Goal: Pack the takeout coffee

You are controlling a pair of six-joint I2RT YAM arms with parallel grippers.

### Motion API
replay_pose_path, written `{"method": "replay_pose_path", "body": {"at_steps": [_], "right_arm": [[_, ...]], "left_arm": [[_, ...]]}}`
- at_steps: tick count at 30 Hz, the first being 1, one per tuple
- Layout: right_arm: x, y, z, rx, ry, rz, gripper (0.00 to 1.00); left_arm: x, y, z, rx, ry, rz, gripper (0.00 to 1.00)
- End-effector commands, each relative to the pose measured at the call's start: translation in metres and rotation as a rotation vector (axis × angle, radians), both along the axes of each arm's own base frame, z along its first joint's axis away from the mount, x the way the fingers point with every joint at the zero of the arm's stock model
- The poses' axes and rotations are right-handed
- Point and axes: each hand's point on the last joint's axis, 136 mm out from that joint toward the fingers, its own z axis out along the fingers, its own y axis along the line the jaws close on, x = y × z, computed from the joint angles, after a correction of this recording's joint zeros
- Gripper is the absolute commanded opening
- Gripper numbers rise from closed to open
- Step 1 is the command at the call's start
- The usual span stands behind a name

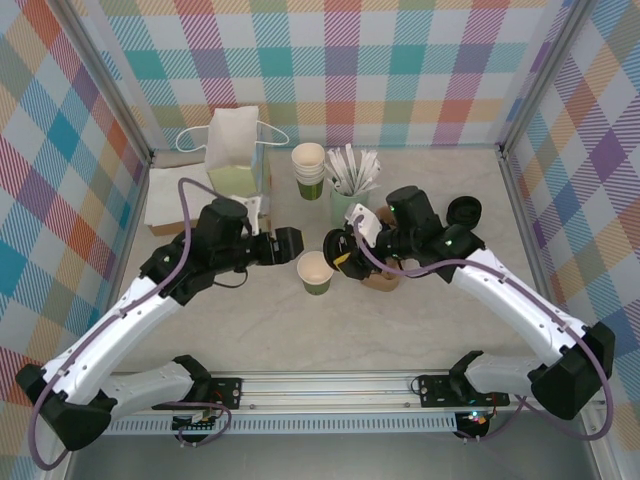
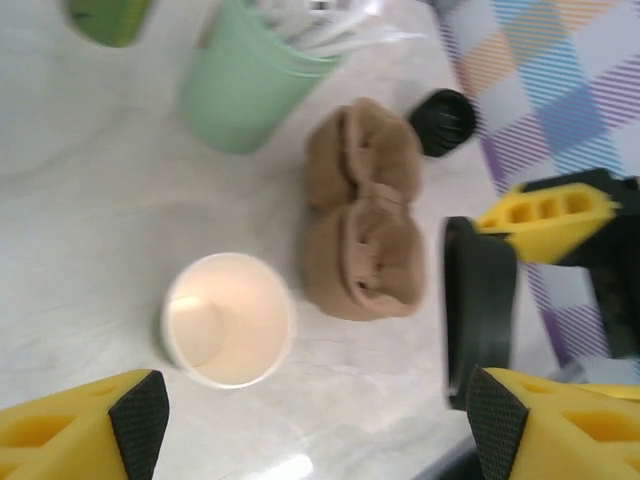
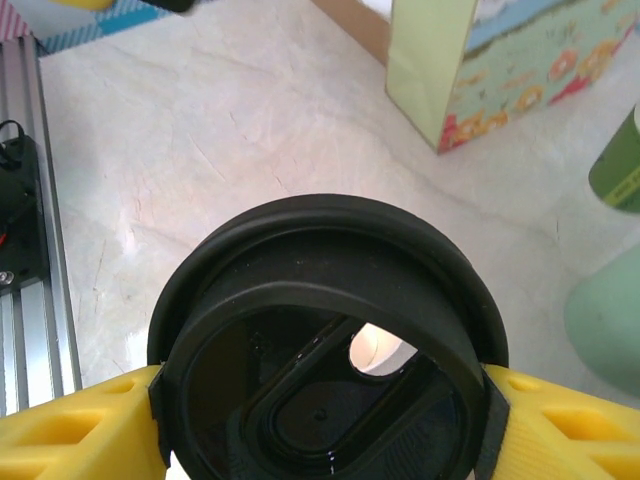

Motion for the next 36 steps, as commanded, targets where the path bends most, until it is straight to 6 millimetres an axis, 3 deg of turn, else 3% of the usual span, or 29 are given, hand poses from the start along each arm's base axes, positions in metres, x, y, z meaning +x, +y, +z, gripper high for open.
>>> {"method": "replay_pose_path", "body": {"at_steps": [1,7,18,25,36], "right_arm": [[0.000,-0.002,-0.010,-0.074,0.086,-0.067,0.70],[0.008,0.005,-0.025,-0.224,0.131,-0.133,0.70],[0.017,0.026,-0.046,-0.456,0.215,-0.187,0.70],[0.024,0.040,-0.067,-0.551,0.252,-0.182,0.70],[0.029,0.055,-0.087,-0.626,0.274,-0.155,0.70]], "left_arm": [[0.001,0.051,-0.041,0.174,0.047,0.213,0.81],[-0.012,0.084,-0.083,0.261,0.100,0.332,0.83],[-0.035,0.116,-0.126,0.262,0.131,0.441,0.89],[-0.042,0.111,-0.130,0.196,0.062,0.370,0.92],[-0.050,0.119,-0.126,0.144,-0.006,0.374,0.98]]}}
